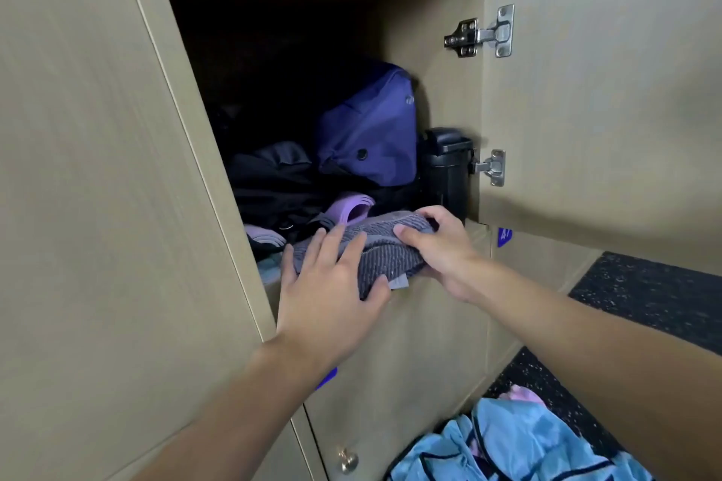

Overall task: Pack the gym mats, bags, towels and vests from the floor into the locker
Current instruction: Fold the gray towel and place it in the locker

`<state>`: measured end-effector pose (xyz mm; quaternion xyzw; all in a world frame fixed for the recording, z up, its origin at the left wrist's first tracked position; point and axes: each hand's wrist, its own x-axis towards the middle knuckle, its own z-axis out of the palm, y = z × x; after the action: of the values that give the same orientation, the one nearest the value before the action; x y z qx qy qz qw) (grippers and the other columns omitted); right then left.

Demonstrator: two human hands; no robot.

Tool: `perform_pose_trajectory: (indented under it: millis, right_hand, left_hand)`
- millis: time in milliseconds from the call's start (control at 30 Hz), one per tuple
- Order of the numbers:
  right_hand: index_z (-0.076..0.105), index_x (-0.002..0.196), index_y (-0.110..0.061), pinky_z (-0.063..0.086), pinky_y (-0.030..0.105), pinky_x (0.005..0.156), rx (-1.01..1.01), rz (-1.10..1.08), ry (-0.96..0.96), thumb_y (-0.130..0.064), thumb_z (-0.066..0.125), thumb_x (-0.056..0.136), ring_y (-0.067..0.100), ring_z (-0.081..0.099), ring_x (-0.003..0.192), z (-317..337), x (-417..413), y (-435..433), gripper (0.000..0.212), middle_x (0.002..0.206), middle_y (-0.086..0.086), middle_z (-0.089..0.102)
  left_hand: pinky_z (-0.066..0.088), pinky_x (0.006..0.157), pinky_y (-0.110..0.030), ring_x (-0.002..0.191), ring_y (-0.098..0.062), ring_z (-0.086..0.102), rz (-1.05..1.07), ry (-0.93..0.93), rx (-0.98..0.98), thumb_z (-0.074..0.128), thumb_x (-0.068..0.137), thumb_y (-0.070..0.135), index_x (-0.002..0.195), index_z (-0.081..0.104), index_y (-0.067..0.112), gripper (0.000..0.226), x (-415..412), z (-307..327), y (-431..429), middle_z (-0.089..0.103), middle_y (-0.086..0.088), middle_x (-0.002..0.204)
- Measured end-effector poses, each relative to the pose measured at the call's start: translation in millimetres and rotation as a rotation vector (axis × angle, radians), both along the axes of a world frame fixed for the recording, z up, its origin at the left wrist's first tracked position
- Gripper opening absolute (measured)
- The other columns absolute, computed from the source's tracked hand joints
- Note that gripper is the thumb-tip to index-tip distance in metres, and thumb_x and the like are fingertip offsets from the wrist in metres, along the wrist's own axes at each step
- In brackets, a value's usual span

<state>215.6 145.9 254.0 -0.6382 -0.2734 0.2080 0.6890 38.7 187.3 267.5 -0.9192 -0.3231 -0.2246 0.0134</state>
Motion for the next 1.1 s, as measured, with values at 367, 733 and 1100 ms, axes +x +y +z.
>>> perform_pose_trajectory:
  millis: [367,733,1100]
  right_hand:
    - [0.029,0.154,-0.028,0.016,0.026,0.119,-0.317,0.405,-0.886,-0.041,0.067,0.091,0.018,0.015,0.15,-43,16,40,0.075,0.162,0.001,0.004]
    - [0.034,0.148,-0.046,0.029,0.042,0.114,-0.323,0.297,-1.006,-0.059,0.066,0.084,0.013,0.034,0.142,-46,2,63,0.072,0.16,-0.009,0.018]
    - [0.028,0.15,-0.047,0.032,0.039,0.116,-0.335,0.319,-0.913,-0.043,0.071,0.087,0.021,0.029,0.146,-45,-3,32,0.077,0.164,-0.001,0.005]
  left_hand:
    - [-0.007,0.119,-0.062,0.153,-0.031,-0.012,0.321,0.47,0.08,0.016,0.105,0.051,0.157,-0.012,0.012,0.071,12,-20,35,-0.015,-0.011,0.166]
    - [-0.001,0.122,-0.052,0.153,-0.036,-0.008,0.291,0.482,0.028,0.022,0.104,0.049,0.157,-0.009,0.008,0.074,11,-28,40,-0.012,-0.018,0.165]
    - [0.0,0.122,-0.054,0.153,-0.035,-0.005,0.273,0.369,0.01,0.032,0.099,0.052,0.159,-0.001,0.012,0.079,13,-22,38,-0.005,-0.016,0.166]
